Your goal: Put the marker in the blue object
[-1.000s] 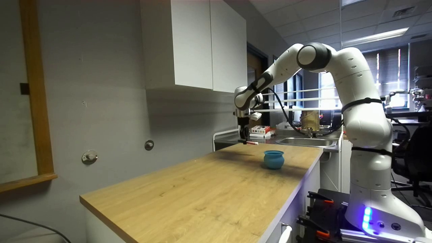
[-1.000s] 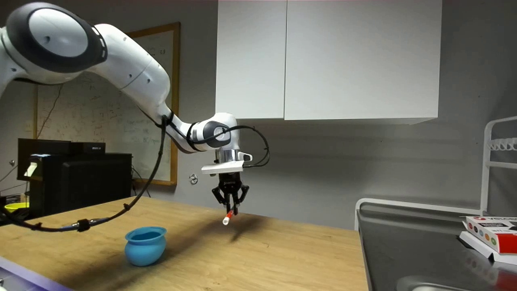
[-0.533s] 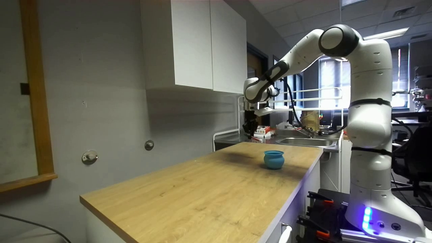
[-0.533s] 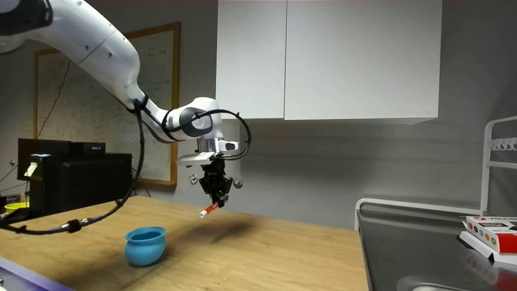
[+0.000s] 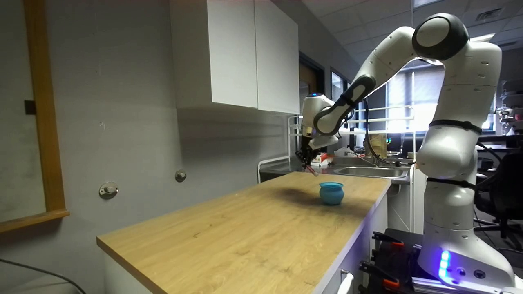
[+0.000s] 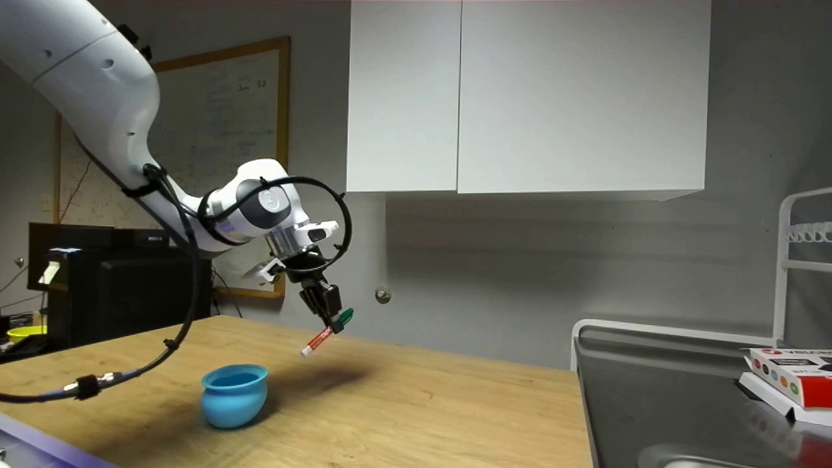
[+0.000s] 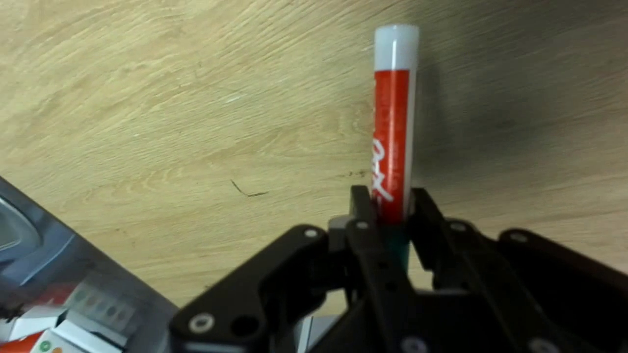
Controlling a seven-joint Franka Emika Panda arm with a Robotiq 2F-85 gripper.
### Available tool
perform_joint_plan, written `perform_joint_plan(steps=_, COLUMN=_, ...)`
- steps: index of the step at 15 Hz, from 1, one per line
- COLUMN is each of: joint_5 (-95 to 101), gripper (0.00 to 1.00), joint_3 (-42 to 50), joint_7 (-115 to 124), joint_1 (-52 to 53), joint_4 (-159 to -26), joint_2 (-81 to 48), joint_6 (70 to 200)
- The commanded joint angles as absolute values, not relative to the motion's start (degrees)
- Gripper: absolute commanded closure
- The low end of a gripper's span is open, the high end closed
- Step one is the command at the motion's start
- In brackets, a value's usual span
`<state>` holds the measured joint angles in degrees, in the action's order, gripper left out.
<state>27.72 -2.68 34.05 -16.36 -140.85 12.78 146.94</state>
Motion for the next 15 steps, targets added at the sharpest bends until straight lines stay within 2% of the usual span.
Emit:
perform_joint_plan(steps=1, joint_5=37.3, gripper=0.92, joint_3=-11.2, joint_7=49.7, joint_1=-21.5, joint_4=-148.2, joint_2=20.6, joint_6=146.9)
perform_joint_plan(steps=4, joint_5=42.1, gripper=0.92, joint_3=-12.4, joint_7=59.6, joint_1=-17.6, joint_4=-151.1, joint_2=23.0, joint_6=143.8)
perform_joint_plan(steps=9, joint_5=40.0, gripper=0.92, joint_3=-11.9, joint_7=61.0, joint_1=-10.3, joint_4=-153.9, joint_2=27.1, joint_6=137.3)
perform_joint_plan(steps=15, joint_5=39.1, gripper=0.92, joint_3=-10.4, joint_7=60.2, joint_1=-8.3, joint_4=-154.8, joint_2=30.4, joint_6=134.0)
